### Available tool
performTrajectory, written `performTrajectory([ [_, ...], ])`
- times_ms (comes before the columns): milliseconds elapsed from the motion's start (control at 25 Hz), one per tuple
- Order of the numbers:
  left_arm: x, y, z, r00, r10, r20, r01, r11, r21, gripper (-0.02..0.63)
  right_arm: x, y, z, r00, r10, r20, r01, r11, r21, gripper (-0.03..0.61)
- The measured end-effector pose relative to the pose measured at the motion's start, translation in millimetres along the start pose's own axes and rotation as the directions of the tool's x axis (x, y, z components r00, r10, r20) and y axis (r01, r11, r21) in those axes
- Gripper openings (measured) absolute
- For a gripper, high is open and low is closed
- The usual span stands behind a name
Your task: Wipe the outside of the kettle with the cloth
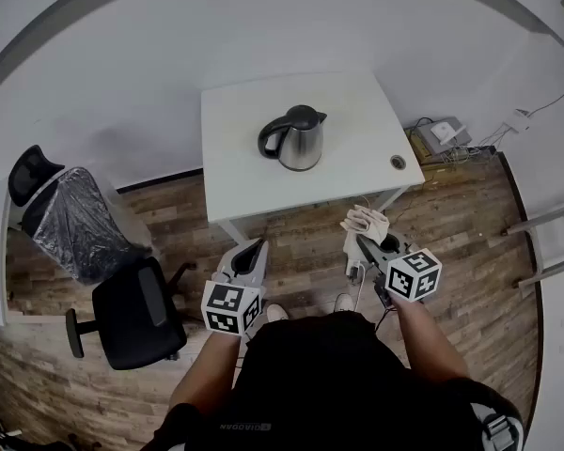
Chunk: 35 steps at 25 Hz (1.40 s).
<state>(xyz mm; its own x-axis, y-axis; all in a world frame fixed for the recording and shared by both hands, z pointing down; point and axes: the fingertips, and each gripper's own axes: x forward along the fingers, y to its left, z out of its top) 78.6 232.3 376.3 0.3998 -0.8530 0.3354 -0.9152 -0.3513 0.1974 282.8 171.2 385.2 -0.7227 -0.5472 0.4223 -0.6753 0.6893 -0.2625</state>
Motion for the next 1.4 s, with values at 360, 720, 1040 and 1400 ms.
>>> performTrajectory([
  [360,-11,38,-9,1.0,-0.022,0.002,0.022,1.0,-0.022,0.008,19,5,21,0.994,-0.107,0.032,0.109,0.99,-0.093,0.095],
  [720,74,60,25,1.0,0.011,-0.007,-0.011,1.0,-0.012,0.008,95,-39,66,0.999,0.03,0.025,-0.029,0.997,-0.074,0.095],
  [1040,189,76,58,0.992,0.121,-0.029,-0.121,0.993,0.007,0.008,171,-89,119,0.99,0.062,-0.13,-0.122,0.841,-0.526,0.095],
  [1400,209,109,51,0.99,0.124,-0.07,-0.124,0.992,-0.002,0.008,227,-48,137,0.97,0.011,-0.243,-0.198,0.614,-0.764,0.095],
])
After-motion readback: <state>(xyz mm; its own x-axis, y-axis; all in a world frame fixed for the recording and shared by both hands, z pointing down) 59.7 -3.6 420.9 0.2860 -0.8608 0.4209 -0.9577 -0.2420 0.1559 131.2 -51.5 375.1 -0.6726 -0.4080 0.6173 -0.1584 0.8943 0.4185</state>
